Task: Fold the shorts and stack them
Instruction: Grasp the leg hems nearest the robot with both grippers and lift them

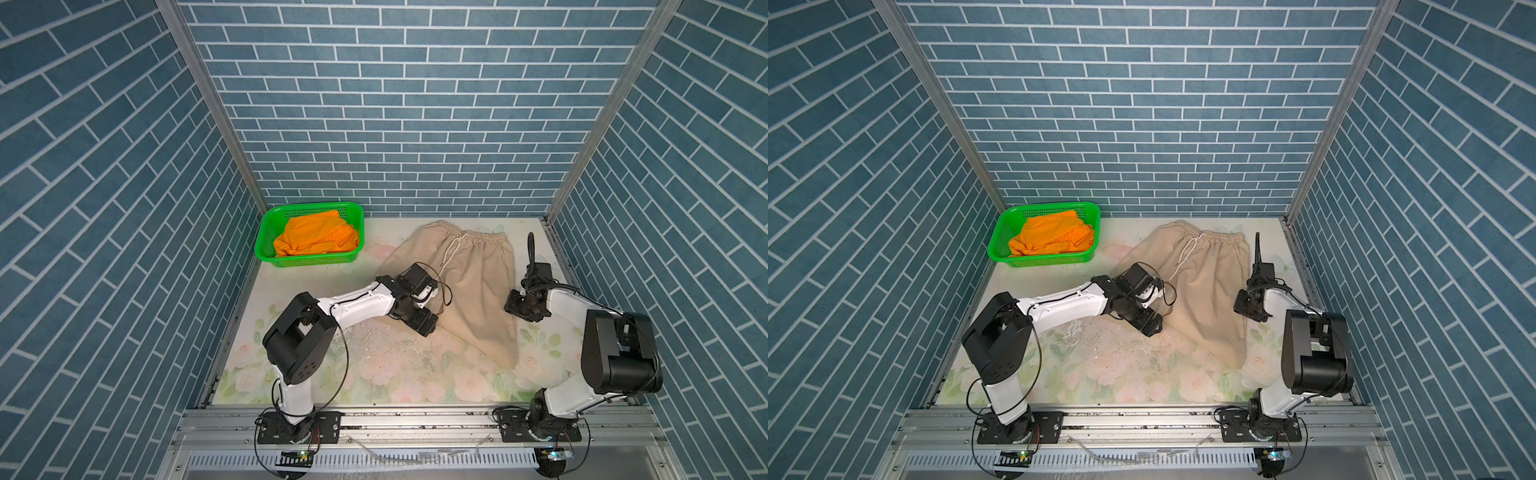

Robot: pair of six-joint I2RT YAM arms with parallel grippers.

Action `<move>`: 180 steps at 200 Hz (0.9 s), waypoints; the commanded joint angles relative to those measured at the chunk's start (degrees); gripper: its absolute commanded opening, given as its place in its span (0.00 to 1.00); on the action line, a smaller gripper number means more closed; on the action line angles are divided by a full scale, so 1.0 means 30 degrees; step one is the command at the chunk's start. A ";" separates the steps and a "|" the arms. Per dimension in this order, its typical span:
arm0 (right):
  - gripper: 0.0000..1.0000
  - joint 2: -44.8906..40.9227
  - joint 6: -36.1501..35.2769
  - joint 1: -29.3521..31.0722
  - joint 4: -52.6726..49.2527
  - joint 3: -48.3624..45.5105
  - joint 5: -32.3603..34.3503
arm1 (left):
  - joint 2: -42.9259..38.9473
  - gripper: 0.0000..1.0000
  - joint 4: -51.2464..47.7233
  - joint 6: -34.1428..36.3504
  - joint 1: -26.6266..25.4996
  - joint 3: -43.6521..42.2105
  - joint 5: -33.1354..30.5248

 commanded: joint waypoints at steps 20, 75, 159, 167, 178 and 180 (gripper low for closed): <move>0.03 0.1947 -0.0060 -0.0202 -0.0119 0.2411 -0.0589 | 0.1126 0.39 0.0965 -0.0961 -0.0309 -0.0396 0.0942; 0.00 0.6258 -0.1709 -0.0788 -0.2453 0.9166 -0.0294 | 0.1621 0.00 0.1070 -0.0977 -0.1324 0.0833 0.1897; 0.51 -0.0789 -0.2261 0.0483 -0.5917 0.6989 0.1246 | 0.1608 0.27 0.1055 -0.1888 -0.1645 0.2047 0.1801; 0.52 -0.2148 -0.1853 0.1283 -0.6126 0.5717 0.1961 | 0.1750 0.27 0.1275 -0.1996 -0.1639 0.2169 0.2118; 0.53 -0.4050 -0.0973 0.2902 -0.6434 0.4180 0.2740 | 0.1899 0.26 0.1595 -0.2117 -0.1703 0.2202 0.2464; 0.53 -0.4346 -0.0736 0.3217 -0.6486 0.3916 0.2794 | 0.1915 0.25 0.1643 -0.2122 -0.1704 0.2202 0.2506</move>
